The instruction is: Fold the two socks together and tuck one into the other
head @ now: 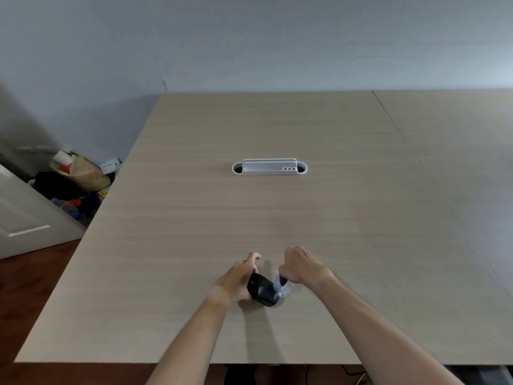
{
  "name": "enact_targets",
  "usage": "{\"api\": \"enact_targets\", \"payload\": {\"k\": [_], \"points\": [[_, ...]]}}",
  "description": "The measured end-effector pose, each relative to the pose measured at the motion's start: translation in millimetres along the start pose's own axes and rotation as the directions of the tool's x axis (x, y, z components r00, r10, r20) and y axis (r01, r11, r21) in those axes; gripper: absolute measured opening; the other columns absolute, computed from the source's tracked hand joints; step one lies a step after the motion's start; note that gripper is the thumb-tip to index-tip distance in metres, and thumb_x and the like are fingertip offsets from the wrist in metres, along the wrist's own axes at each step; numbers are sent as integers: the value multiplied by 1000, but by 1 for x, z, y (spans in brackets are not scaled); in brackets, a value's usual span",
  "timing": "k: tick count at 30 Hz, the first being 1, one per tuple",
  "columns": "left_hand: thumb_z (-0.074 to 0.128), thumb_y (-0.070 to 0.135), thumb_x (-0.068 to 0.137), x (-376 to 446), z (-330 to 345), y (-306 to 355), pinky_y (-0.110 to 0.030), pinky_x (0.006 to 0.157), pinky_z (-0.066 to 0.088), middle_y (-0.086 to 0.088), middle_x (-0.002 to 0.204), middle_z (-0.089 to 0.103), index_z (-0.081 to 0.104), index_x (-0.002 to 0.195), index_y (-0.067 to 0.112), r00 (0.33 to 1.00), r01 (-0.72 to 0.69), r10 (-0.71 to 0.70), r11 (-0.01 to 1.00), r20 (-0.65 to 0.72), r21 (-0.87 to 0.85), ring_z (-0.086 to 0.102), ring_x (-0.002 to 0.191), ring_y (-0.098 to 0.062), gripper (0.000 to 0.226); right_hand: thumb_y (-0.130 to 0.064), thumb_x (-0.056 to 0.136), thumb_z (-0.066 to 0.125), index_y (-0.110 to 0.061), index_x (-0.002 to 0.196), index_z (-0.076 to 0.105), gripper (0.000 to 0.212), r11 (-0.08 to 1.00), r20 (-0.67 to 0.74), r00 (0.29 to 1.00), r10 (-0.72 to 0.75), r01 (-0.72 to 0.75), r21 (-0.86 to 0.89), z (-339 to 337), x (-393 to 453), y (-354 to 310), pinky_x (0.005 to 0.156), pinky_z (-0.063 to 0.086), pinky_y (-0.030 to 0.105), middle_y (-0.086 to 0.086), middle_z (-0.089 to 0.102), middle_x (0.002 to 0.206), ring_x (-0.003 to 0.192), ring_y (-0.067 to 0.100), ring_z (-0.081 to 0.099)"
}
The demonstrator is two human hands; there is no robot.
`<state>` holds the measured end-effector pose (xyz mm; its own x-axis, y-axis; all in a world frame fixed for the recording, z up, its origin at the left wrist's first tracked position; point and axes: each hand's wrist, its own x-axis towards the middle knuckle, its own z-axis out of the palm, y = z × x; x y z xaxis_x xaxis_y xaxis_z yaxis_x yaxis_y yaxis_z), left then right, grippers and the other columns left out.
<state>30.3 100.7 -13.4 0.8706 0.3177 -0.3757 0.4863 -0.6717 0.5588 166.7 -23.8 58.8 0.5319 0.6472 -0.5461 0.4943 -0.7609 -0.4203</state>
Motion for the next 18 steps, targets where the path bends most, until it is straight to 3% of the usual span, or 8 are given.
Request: {"api": "enact_targets", "payload": {"k": [2,5,8,10,14,16,18], "points": [[70,-4,56,-1,1,-1,-40,80,53,3,102,62,35,126,18,1000,5,-5,1000,-2,4,59,95,-21,81,-7,71,55,-2,75,58,6,999,-1,999,-44,44,9,0,-1,-5,63,42,31,24,64,94,79,34,55],[60,-2,58,0,2,-7,-41,73,54,8,92,60,46,101,27,999,-22,23,999,-22,48,59,89,-21,53,-2,69,45,0,67,52,8,996,69,994,-86,87,-21,8,-8,-8,59,42,33,19,59,79,69,31,49],[55,9,59,1,4,-10,-40,71,53,9,88,59,49,85,29,997,-68,70,994,-20,83,57,86,-18,34,0,79,46,-3,90,58,17,983,18,998,-63,65,-172,7,-18,2,73,45,37,18,58,98,89,38,59],[56,12,60,1,5,-9,-40,70,52,7,87,60,49,82,29,996,-81,83,993,-27,82,55,83,-17,29,-1,79,46,-2,98,59,23,979,-30,998,-51,44,-201,5,-19,12,76,45,38,18,61,104,96,40,61],[62,23,62,0,4,-2,-37,69,53,5,87,61,51,83,27,996,-82,83,995,-24,64,56,79,-17,24,-9,62,48,-2,73,65,21,996,38,995,-88,89,-8,14,-16,23,60,48,38,18,68,79,78,38,60],[65,22,60,-2,2,3,-35,69,54,7,90,59,51,85,27,998,-59,60,996,-18,61,55,80,-16,28,-8,68,47,-5,76,66,21,993,47,992,-116,117,-12,22,-23,29,60,47,38,17,68,85,80,35,62],[64,20,59,-3,0,6,-35,71,53,4,93,60,53,86,26,999,-41,42,997,-12,61,55,82,-18,29,-8,76,45,-4,77,56,12,990,-24,993,-117,115,-75,23,-30,34,61,42,36,15,62,90,81,36,59]]}}
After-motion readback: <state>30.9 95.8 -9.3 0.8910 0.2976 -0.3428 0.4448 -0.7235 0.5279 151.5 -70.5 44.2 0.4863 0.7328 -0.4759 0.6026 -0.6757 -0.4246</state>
